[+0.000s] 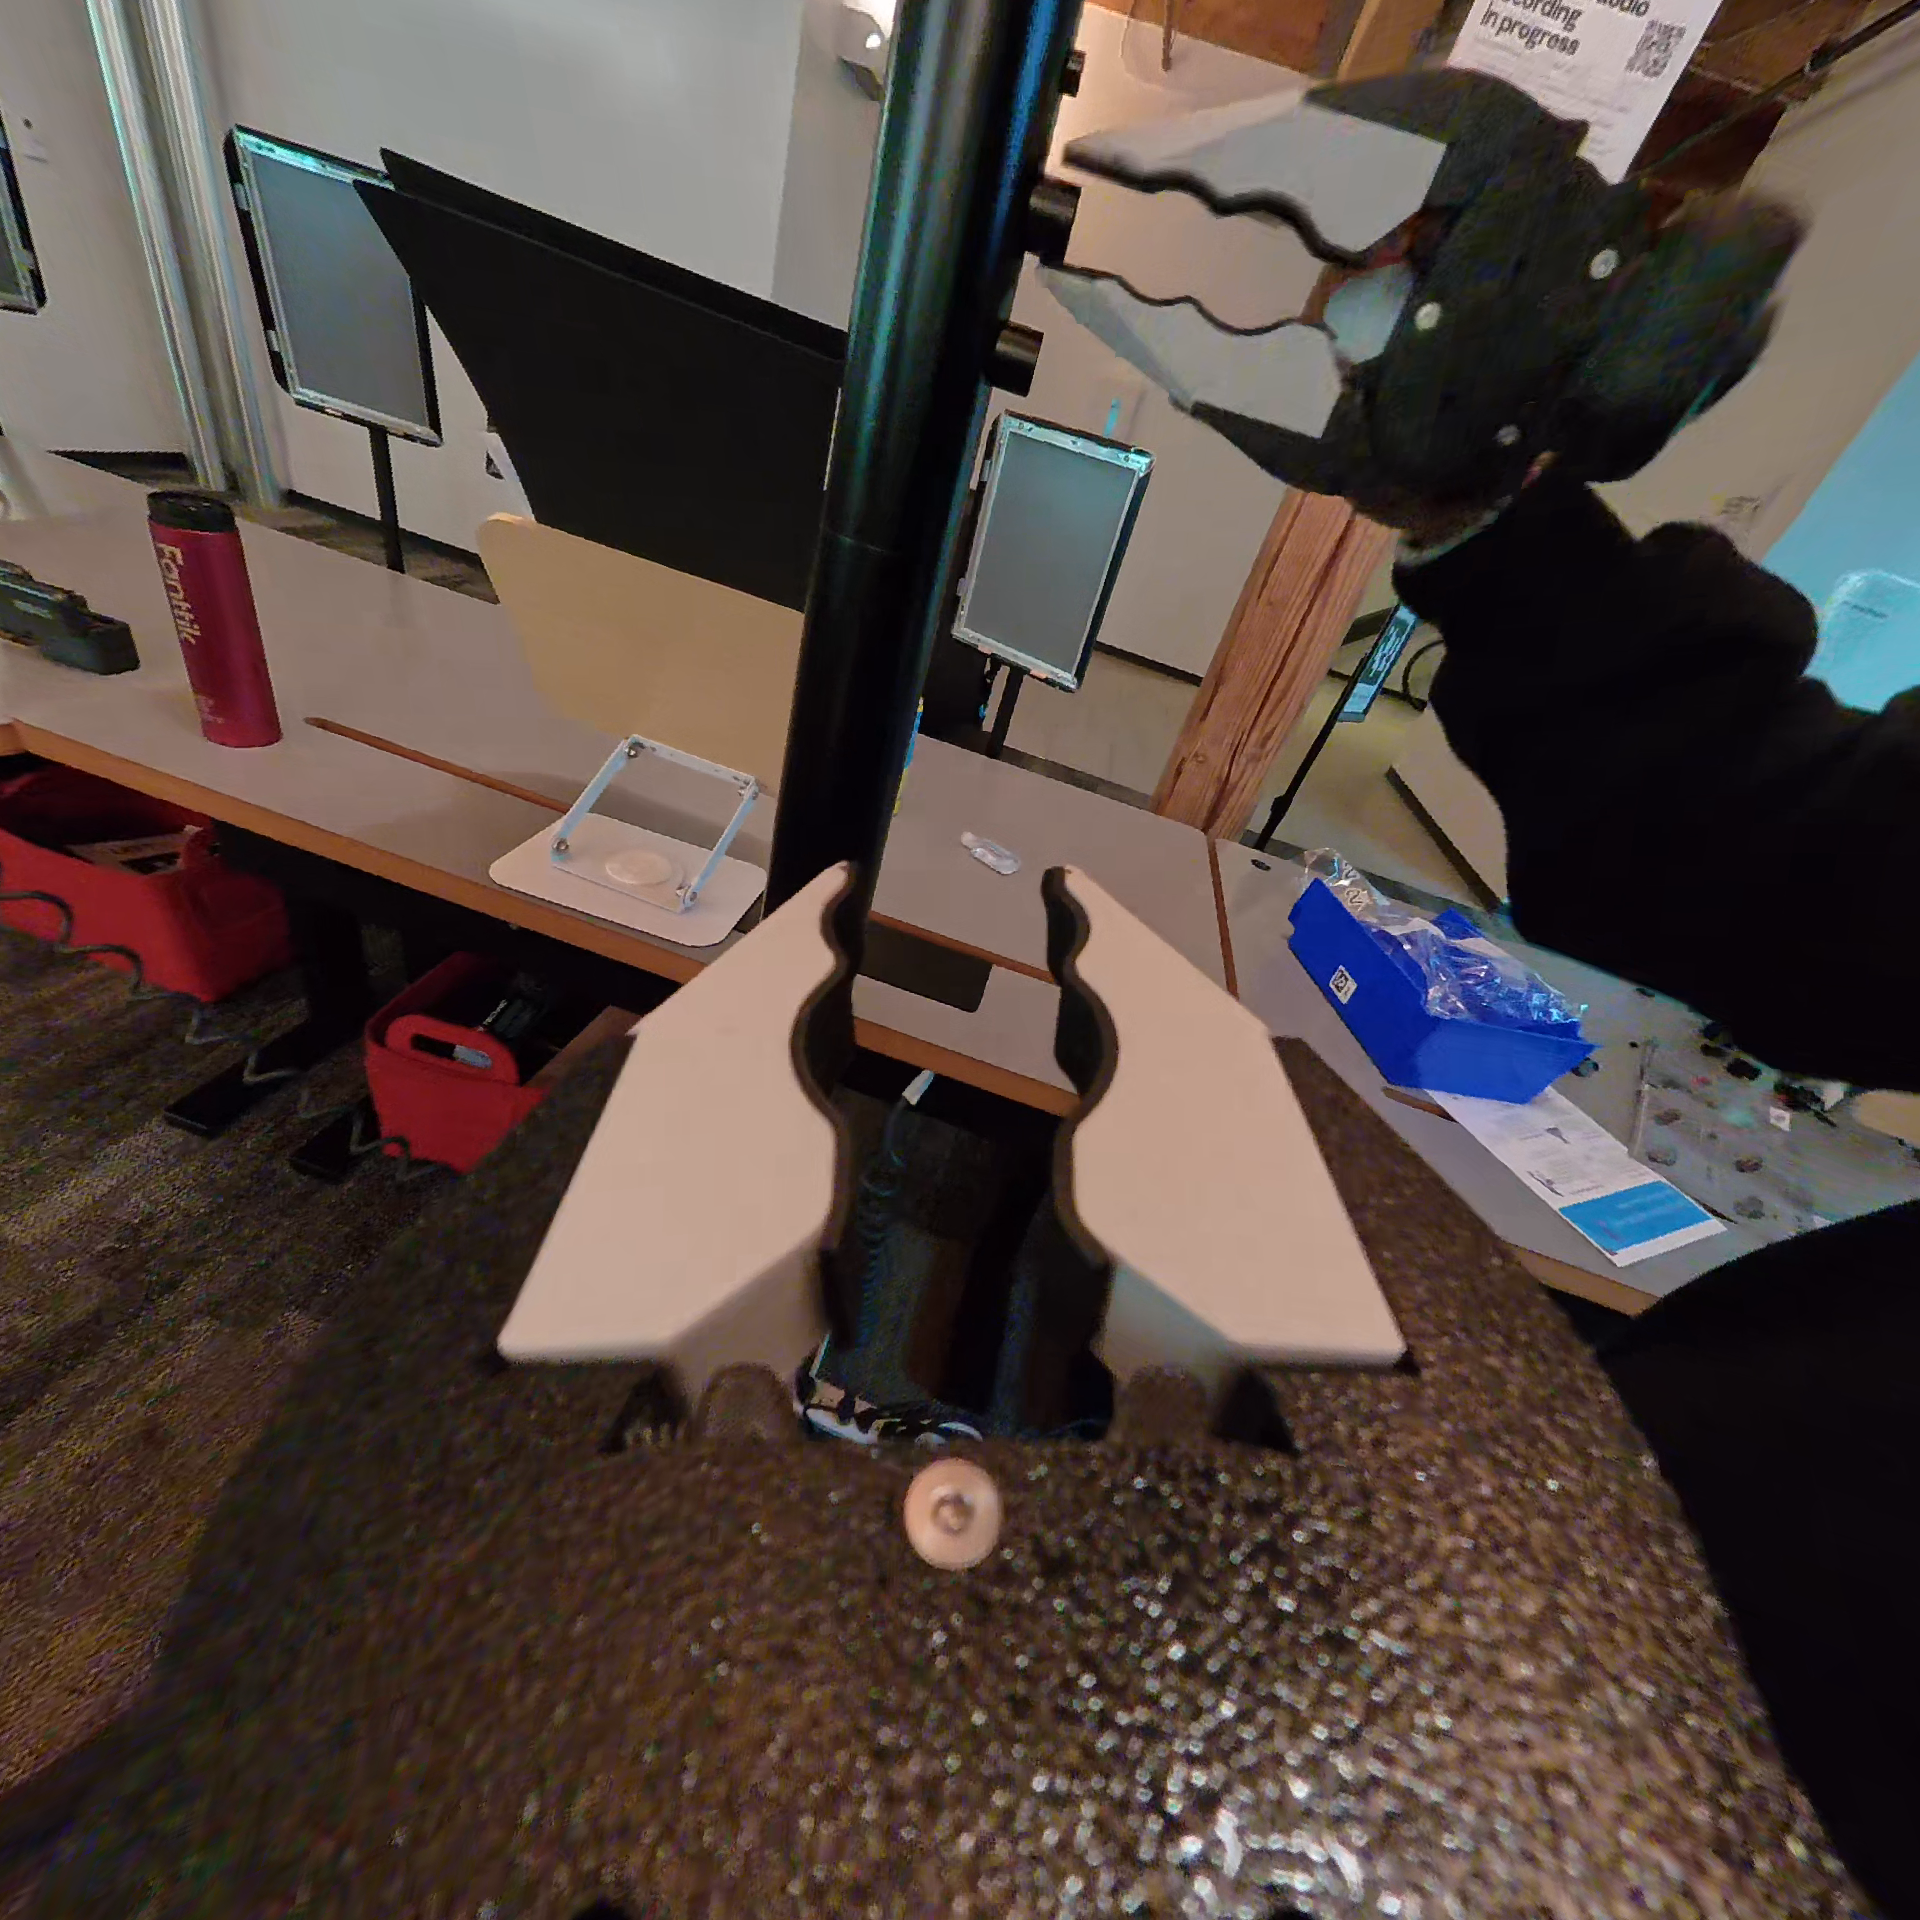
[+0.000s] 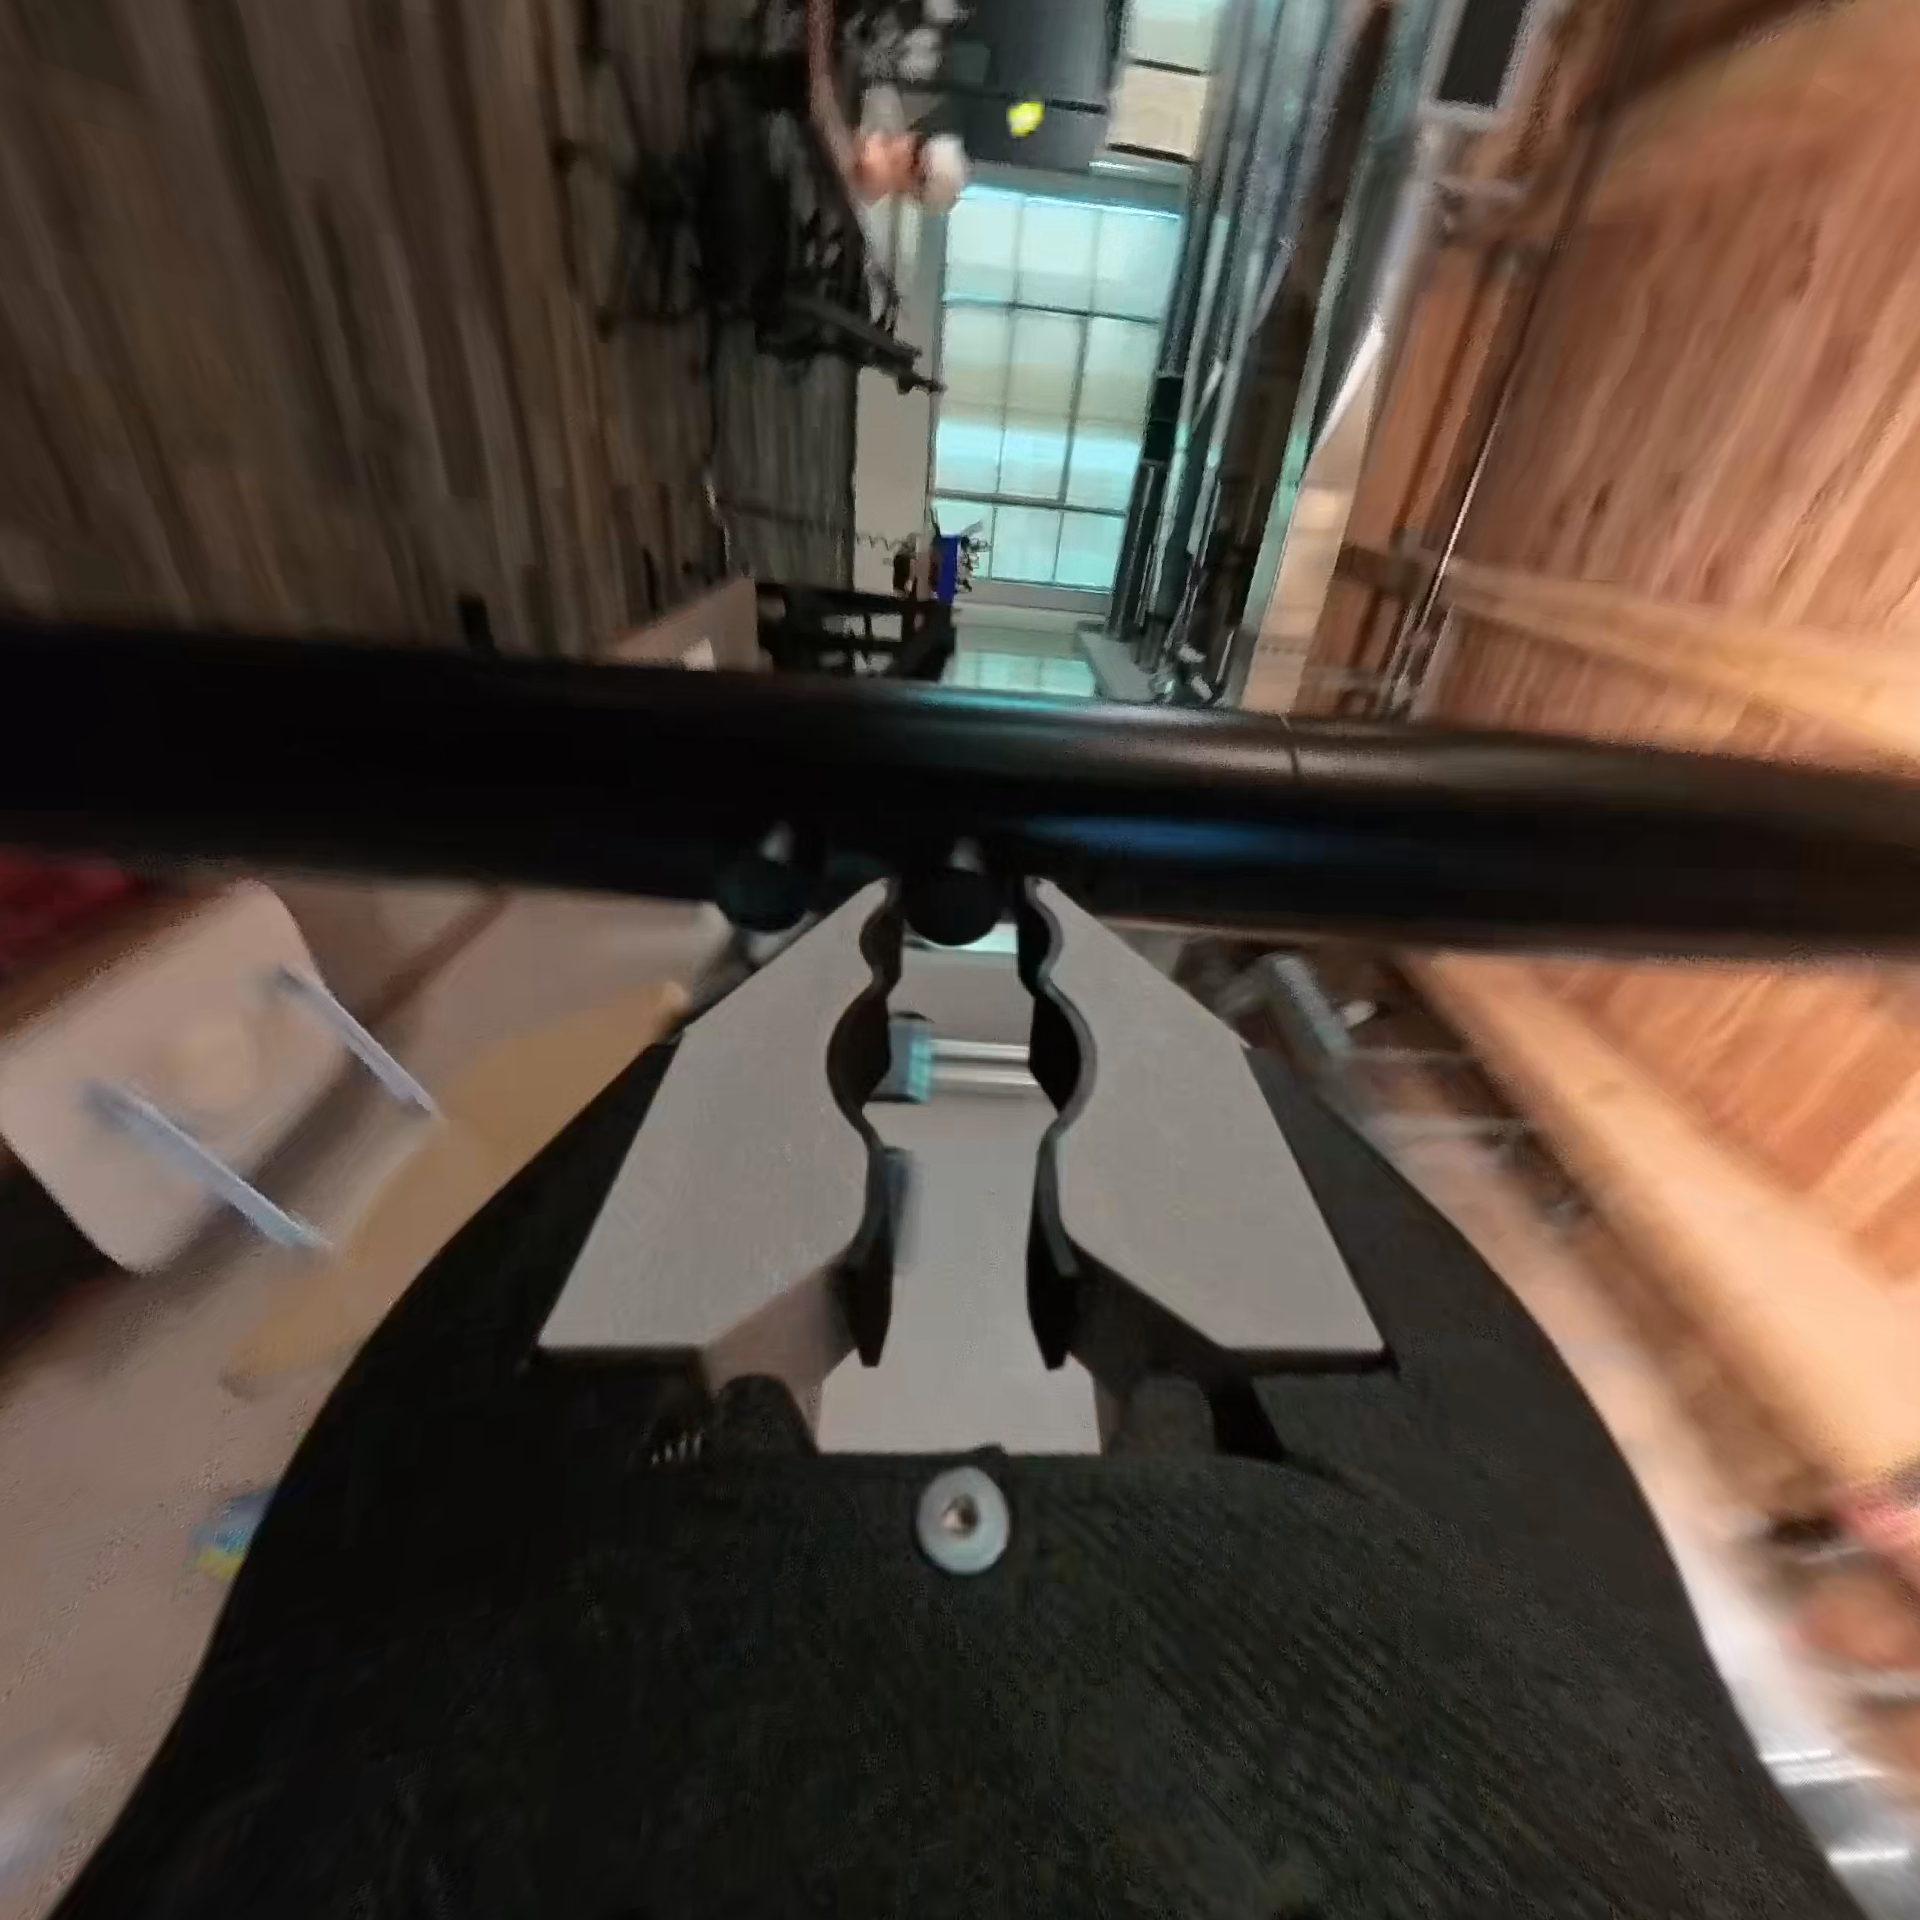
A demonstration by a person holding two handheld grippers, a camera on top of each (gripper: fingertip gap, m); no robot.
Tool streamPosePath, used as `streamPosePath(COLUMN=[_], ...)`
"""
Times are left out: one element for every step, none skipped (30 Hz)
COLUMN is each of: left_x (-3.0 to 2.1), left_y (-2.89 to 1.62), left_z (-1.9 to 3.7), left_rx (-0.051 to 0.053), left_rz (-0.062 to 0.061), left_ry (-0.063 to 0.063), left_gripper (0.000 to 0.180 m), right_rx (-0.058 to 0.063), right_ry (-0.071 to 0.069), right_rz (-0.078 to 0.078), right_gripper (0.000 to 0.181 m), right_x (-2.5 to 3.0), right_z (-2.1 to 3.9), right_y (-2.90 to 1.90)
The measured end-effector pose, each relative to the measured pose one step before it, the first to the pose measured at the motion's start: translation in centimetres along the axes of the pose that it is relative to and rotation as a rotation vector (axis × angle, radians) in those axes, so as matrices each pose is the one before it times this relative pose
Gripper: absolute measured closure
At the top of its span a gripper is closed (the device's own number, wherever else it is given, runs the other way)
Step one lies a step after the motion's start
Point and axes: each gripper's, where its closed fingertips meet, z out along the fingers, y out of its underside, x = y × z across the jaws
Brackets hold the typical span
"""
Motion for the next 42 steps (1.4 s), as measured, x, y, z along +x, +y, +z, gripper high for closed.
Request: streamPosePath(left_x=[0.013,-0.005,-0.066,-0.007,0.022,0.023,0.068,0.141,0.179,0.158,0.137,0.112,0.102,0.064,0.028,0.003,-0.030,-0.071,-0.072,-0.034,-0.051,-0.101,-0.099,-0.075,-0.103,-0.089,-0.073,-0.022,0.017,0.014,-0.005,-0.053,-0.038,-0.016,-0.031,-0.092,-0.075,-0.051,-0.020,0.023,0.045,0.060], left_y=[0.022,0.011,-0.039,-0.062,-0.047,-0.002,-0.023,-0.108,-0.148,-0.057,0.068,0.060,0.004,0.004,-0.013,-0.008,0.024,0.031,0.019,-0.035,-0.055,-0.024,0.008,0.014,0.025,0.073,0.064,0.040,0.021,0.014,-0.008,-0.011,-0.009,0.015,0.034,0.035,0.004,0.017,-0.014,-0.010,-0.012,0.010], left_z=[0.025,-0.033,-0.028,-0.006,0.004,-0.001,0.061,0.147,0.126,0.119,0.080,0.031,0.069,0.063,0.018,-0.103,-0.124,-0.019,-0.002,-0.044,-0.112,-0.131,-0.147,-0.098,-0.092,-0.120,-0.060,-0.028,-0.036,-0.053,0.002,0.022,0.031,-0.052,-0.077,-0.024,-0.022,0.024,0.059,0.067,0.026,0.027], left_rx=[0.0002,0.0003,0.0012,0.0024,0.0018,-0.0008,-0.0006,0.0026,0.0032,-0.0008,-0.0054,-0.0060,-0.0024,0.0002,0.0012,0.0019,0.0015,0.0002,0.0001,0.0015,0.0019,0.0013,0.0009,0.0009,0.0006,-0.0004,-0.0014,-0.0008,0.0005,0.0013,0.0016,0.0014,0.0013,0.0001,-0.0008,-0.0008,-0.0005,-0.0003,0.0002,0.0000,-0.0013,-0.0026], left_rz=[0.0013,0.0014,0.0001,0.0001,0.0001,-0.0021,-0.0050,-0.0044,-0.0002,0.0047,0.0083,0.0087,0.0056,0.0014,-0.0016,-0.0030,-0.0031,-0.0027,-0.0021,0.0000,0.0021,0.0020,-0.0002,-0.0030,-0.0048,-0.0041,-0.0015,0.0004,-0.0002,-0.0013,-0.0015,-0.0007,0.0006,0.0010,-0.0001,-0.0019,-0.0025,-0.0029,-0.0019,0.0007,0.0027,0.0041], left_ry=[0.0004,-0.0008,-0.0015,-0.0011,-0.0008,0.0013,0.0052,0.0074,0.0071,0.0047,0.0026,0.0022,0.0013,0.0003,0.0000,-0.0007,-0.0017,-0.0016,-0.0008,-0.0015,-0.0032,-0.0044,-0.0045,-0.0030,-0.0020,-0.0017,-0.0012,-0.0008,-0.0007,0.0002,0.0005,-0.0010,-0.0022,-0.0024,-0.0029,-0.0028,-0.0007,-0.0005,0.0004,0.0018,0.0019,0.0025], left_gripper=[0.147,0.147,0.147,0.147,0.147,0.147,0.147,0.147,0.147,0.147,0.147,0.147,0.147,0.147,0.147,0.147,0.147,0.147,0.147,0.147,0.147,0.147,0.147,0.147,0.147,0.147,0.147,0.147,0.147,0.147,0.147,0.147,0.147,0.147,0.147,0.147,0.147,0.147,0.147,0.147,0.147,0.147], right_rx=[0.0248,0.0287,0.0345,0.0317,0.0317,0.0287,0.0106,0.0052,-0.0149,-0.0185,-0.0088,-0.0061,0.0072,0.0038,-0.0038,-0.0094,-0.0141,-0.0201,-0.0272,-0.0349,-0.0423,-0.0503,-0.0486,-0.0303,-0.0138,-0.0041,-0.0002,0.0012,0.0019,0.0105,0.0232,0.0354,0.0319,0.0267,0.0251,0.0118,0.0034,-0.0001,-0.0156,-0.0101,-0.0070,0.0136], right_ry=[0.0161,-0.0028,-0.0045,0.0116,-0.0040,-0.0111,0.0084,-0.0189,-0.0213,-0.0140,-0.0240,-0.0185,0.0113,0.0078,0.0061,0.0070,0.0080,0.0063,0.0119,0.0283,0.0451,0.0465,0.0357,0.0285,0.0222,0.0157,0.0111,0.0055,0.0011,-0.0028,-0.0062,0.0054,0.0126,0.0002,0.0021,0.0022,-0.0246,-0.0463,-0.0343,-0.0441,-0.0358,-0.0244], right_rz=[0.1676,0.1915,0.2085,0.2072,0.1766,0.1471,0.1251,0.0925,0.0798,0.0656,0.0446,0.0332,0.0204,0.0048,0.0015,-0.0035,-0.0195,-0.0658,-0.1321,-0.2045,-0.2734,-0.2834,-0.2501,-0.2096,-0.1504,-0.0962,-0.0536,-0.0083,0.0475,0.0956,0.1256,0.1597,0.1916,0.1986,0.1939,0.1782,0.1539,0.1299,0.1089,0.0765,0.0618,0.0464], right_gripper=[0.155,0.154,0.154,0.153,0.153,0.156,0.157,0.158,0.156,0.153,0.152,0.155,0.163,0.163,0.163,0.163,0.163,0.163,0.163,0.164,0.164,0.164,0.164,0.164,0.164,0.164,0.164,0.164,0.164,0.164,0.164,0.161,0.154,0.153,0.155,0.157,0.158,0.160,0.159,0.158,0.156,0.156], right_x=[0.413,0.220,0.284,0.531,0.291,0.128,0.372,-0.038,-0.033,-0.121,-0.254,-0.262,0.105,-0.003,-0.012,-0.050,-0.061,-0.033,-0.043,-0.057,-0.050,-0.034,-0.016,-0.010,-0.010,0.000,-0.006,-0.006,0.022,0.038,0.079,0.344,0.563,0.494,0.616,0.641,0.260,-0.124,-0.007,-0.239,-0.208,-0.331], right_z=[-0.404,-0.444,-0.442,-0.389,-0.257,-0.086,0.087,0.273,0.407,0.442,0.384,0.287,0.125,0.057,-0.034,-0.050,0.176,0.041,0.029,0.025,-0.005,0.006,-0.013,-0.012,-0.022,-0.020,-0.022,-0.020,-0.034,-0.072,-0.193,-0.339,-0.371,-0.365,-0.319,-0.209,-0.033,0.132,0.263,0.310,0.313,0.187], right_y=[-0.085,-0.110,-0.161,-0.097,-0.113,-0.018,0.314,0.367,0.583,0.571,0.327,0.223,-0.019,0.031,0.056,0.097,-0.057,-0.002,-0.021,-0.050,-0.044,-0.024,-0.022,-0.019,-0.020,0.008,0.016,0.010,0.024,0.023,-0.020,-0.110,-0.040,0.026,0.067,0.258,0.321,0.354,0.564,0.439,0.247,-0.047])
